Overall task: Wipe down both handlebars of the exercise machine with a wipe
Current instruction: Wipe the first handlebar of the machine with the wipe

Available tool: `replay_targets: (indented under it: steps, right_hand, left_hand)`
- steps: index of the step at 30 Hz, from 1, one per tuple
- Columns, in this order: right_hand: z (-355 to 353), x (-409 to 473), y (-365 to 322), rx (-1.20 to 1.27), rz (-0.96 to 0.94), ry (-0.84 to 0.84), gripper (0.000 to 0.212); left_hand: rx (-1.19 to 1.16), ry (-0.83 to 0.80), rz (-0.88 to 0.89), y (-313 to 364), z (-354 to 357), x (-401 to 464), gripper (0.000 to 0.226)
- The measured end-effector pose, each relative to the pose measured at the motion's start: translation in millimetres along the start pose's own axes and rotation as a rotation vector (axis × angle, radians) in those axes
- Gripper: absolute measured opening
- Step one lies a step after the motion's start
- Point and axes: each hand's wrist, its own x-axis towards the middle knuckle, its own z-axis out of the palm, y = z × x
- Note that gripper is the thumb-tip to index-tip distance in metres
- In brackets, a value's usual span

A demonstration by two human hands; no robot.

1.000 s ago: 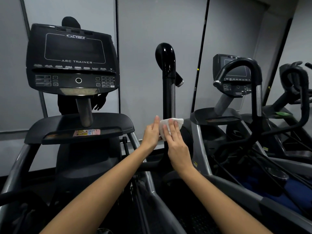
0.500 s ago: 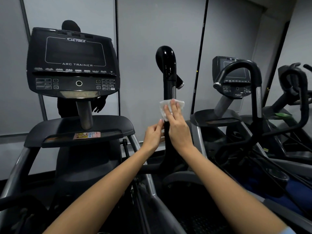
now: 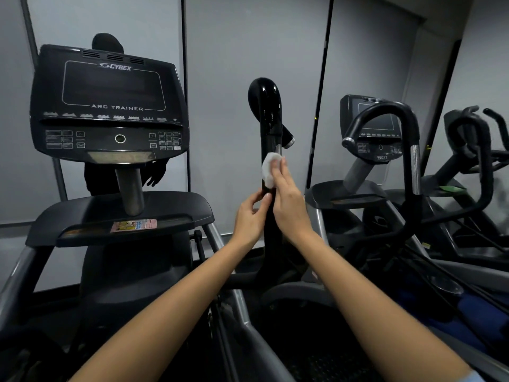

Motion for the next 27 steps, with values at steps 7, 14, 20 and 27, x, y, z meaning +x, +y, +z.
replay_targets:
  steps: [7, 14, 20, 27]
  right_hand:
    - [-0.4, 18.7, -0.4, 0.137, 0.058, 0.091, 0.048]
    - [-27.7, 51.1, -4.9, 0.143, 0.19, 0.331, 0.04]
    - [-42.3, 107.6, -35.6, -0.154, -0.184, 0.322, 0.042]
    - [-31.5, 99.1, -23.0, -0.42, -0.17, 0.05, 0.046]
  left_hand:
    - [-0.067, 0.035, -0.03, 8.4, -1.3, 18.5, 0.078]
    - [-0.023, 0.012, 0.051, 30.8, -1.9, 41.4, 0.042]
    - [-0.14, 0.048, -0.032, 39.5, -10.8, 45.8, 0.054]
    - [-0.086, -0.087, 0.028, 50.1, -18.0, 52.6, 0.039]
